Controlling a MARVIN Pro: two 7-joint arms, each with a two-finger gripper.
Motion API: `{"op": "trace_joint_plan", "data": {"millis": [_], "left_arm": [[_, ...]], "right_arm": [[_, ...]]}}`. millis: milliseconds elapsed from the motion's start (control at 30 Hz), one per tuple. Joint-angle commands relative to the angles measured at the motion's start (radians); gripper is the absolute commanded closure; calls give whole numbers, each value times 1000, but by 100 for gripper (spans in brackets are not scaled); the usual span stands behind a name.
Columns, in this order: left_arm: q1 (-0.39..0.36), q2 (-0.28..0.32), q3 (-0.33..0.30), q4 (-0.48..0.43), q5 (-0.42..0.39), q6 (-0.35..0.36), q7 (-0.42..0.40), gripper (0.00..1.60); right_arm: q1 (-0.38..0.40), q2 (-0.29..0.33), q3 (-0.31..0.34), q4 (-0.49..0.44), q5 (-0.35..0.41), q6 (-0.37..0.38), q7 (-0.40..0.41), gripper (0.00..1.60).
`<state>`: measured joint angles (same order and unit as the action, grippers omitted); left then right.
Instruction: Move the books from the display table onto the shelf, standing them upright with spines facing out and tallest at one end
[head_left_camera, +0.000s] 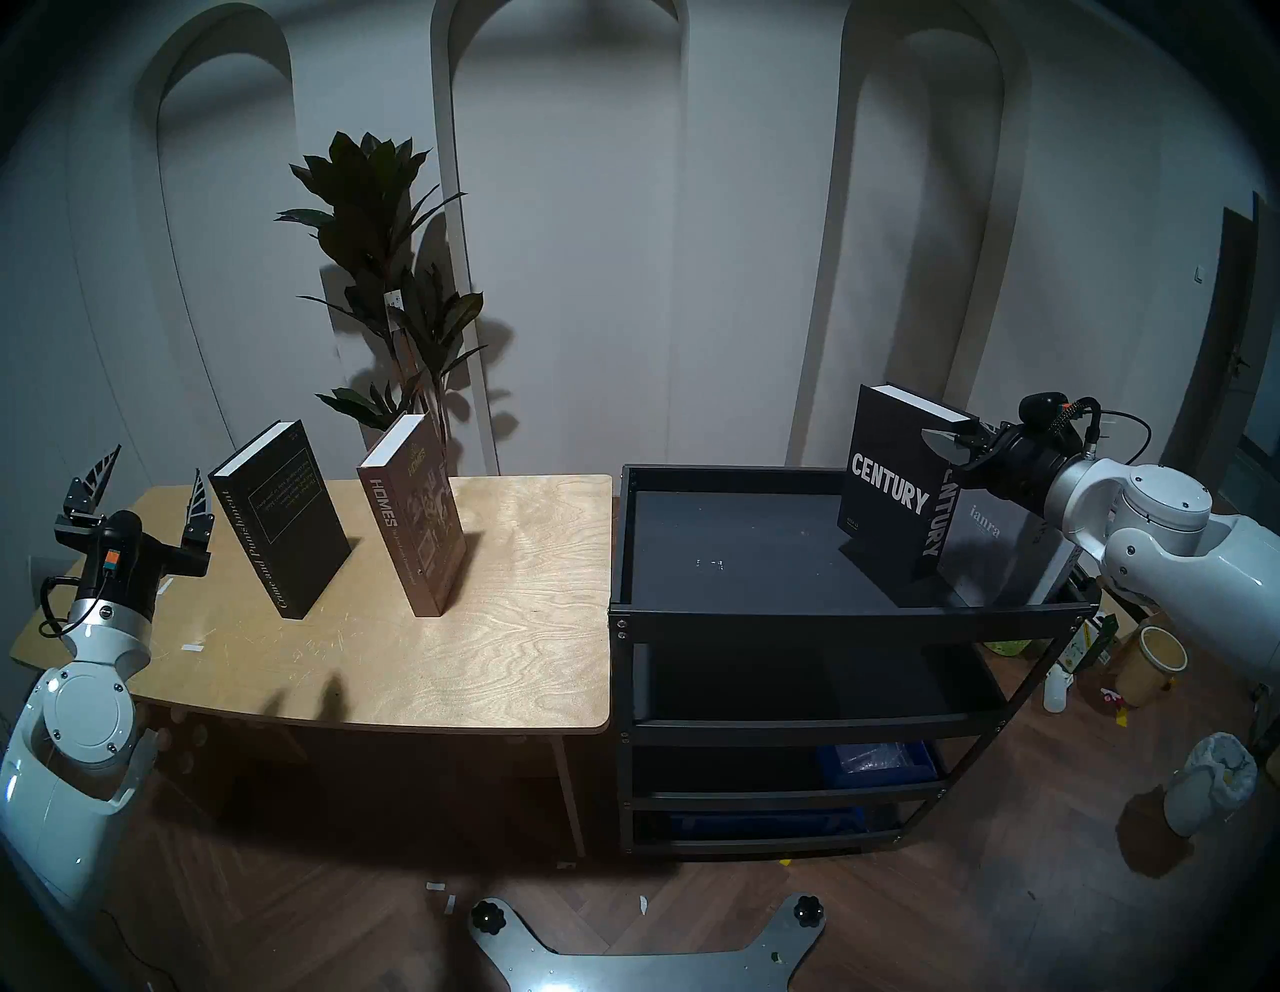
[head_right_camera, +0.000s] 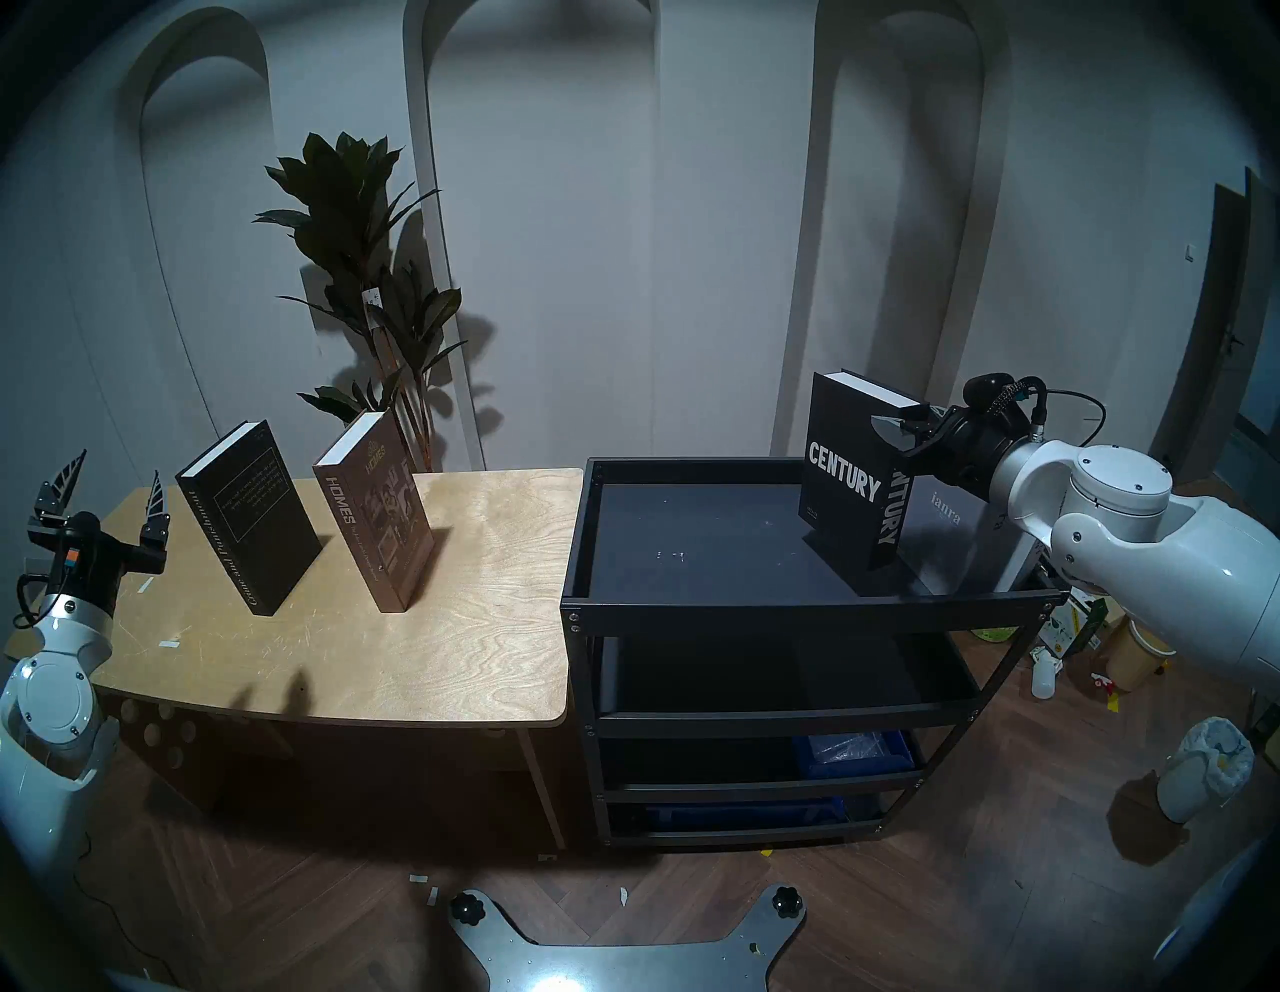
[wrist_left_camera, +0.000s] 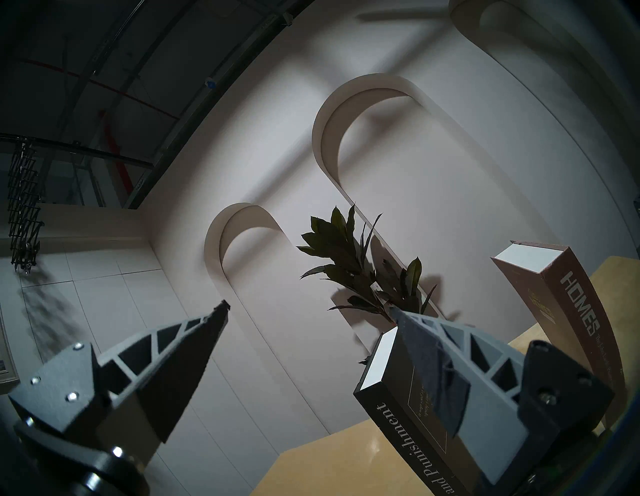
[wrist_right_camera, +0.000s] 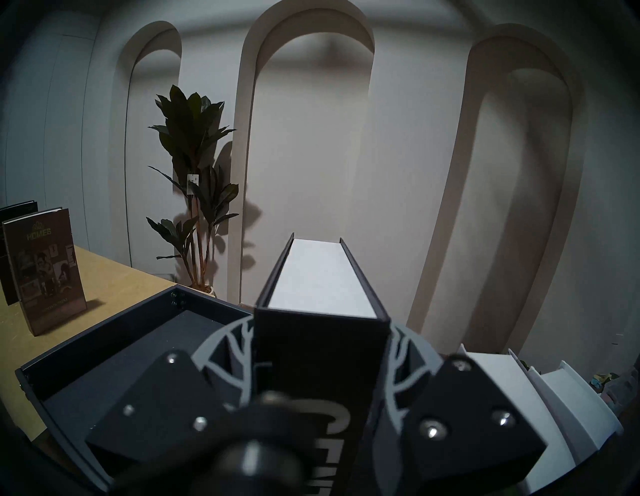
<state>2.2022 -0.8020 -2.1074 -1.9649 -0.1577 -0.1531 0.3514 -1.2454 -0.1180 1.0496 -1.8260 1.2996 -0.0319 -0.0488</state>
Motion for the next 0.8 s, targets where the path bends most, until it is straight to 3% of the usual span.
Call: {"op": "trace_joint_plan", "data": {"millis": [0,767], "left_arm": [[0,3,-16,-12,2,-4,-1,0],[0,3,-15,-12,2,-4,0,0]], "right_arm": [[-98,9,60,-4,17,-53,-18,160],[-339,11,265,68,-51,-107,59,160]]}}
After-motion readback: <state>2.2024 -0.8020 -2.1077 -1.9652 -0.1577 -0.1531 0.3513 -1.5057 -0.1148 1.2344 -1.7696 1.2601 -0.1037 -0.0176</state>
